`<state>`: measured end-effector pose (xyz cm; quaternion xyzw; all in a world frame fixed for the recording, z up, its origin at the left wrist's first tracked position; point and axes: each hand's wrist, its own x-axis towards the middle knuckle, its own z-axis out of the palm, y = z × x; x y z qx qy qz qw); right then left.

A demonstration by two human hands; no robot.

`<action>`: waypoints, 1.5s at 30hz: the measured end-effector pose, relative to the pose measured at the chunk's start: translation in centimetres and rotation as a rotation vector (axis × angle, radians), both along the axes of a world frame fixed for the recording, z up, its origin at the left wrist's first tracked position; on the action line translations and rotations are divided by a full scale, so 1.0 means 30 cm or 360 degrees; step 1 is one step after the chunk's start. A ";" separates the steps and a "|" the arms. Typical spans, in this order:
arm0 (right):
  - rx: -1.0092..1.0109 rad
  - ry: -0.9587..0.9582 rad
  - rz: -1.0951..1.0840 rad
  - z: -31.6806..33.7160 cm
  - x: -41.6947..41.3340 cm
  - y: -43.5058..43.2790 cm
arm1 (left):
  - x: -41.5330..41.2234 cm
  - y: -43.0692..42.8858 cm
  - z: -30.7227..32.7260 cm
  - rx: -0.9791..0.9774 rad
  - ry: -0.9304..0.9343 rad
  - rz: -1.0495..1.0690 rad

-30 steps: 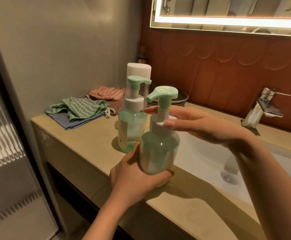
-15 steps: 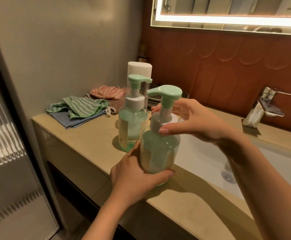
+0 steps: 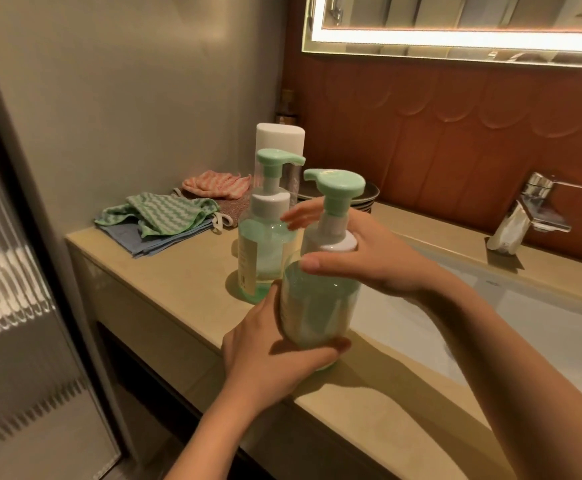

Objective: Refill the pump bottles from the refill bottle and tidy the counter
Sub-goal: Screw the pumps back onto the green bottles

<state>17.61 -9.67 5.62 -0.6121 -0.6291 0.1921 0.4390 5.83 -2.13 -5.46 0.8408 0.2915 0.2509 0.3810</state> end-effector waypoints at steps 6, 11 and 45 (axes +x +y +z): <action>-0.0332 0.0194 0.0226 0.030 0.061 -0.053 | 0.005 0.000 0.000 0.0018 0.0059 0.0014; -0.0213 0.0010 0.0019 0.048 0.059 -0.050 | 0.004 -0.001 -0.003 0.0004 0.0029 0.0005; -0.0154 -0.0122 0.0048 0.010 0.012 -0.031 | 0.002 -0.004 0.000 0.0030 -0.0018 0.0012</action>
